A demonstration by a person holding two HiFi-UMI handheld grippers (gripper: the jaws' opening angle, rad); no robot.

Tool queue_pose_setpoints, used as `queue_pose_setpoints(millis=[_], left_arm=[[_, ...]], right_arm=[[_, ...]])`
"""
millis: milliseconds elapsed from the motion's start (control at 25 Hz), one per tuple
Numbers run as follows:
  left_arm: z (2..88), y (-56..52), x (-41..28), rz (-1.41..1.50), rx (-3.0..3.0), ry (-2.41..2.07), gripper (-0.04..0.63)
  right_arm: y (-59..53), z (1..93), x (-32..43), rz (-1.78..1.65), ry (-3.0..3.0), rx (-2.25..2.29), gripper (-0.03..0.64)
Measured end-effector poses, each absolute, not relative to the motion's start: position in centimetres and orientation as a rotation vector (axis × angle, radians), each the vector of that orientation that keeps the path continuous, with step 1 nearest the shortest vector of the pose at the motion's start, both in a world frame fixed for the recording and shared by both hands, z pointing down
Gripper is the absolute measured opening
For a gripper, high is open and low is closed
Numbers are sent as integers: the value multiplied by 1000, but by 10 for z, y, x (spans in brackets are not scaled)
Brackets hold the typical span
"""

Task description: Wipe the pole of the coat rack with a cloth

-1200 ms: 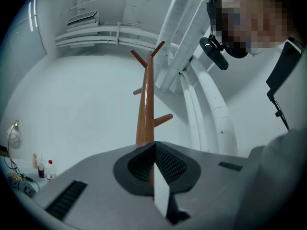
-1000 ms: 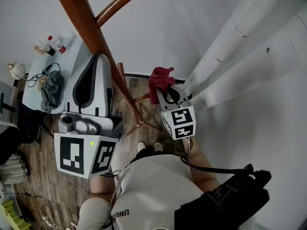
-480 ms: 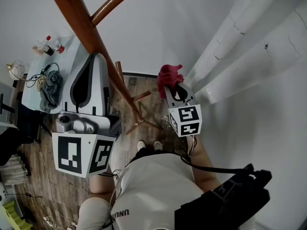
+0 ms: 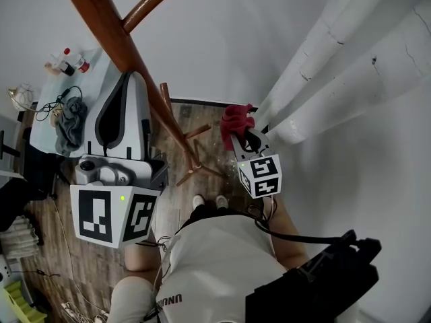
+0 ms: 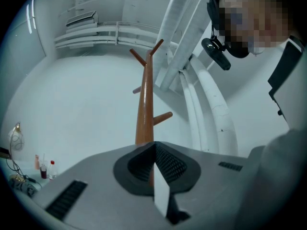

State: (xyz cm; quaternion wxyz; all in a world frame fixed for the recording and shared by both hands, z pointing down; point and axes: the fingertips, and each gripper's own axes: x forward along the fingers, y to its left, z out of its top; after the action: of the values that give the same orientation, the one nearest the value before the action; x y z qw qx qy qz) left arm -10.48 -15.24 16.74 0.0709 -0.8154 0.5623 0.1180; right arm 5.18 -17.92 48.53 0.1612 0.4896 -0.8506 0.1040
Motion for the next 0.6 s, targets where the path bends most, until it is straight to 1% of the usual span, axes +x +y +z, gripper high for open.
queue_pose_setpoints(millis=[600], left_arm=[[172,-137,-119,336,-2420,1734,9]], right_arm=[[-149,554,-10,349,-2422,1066,71]])
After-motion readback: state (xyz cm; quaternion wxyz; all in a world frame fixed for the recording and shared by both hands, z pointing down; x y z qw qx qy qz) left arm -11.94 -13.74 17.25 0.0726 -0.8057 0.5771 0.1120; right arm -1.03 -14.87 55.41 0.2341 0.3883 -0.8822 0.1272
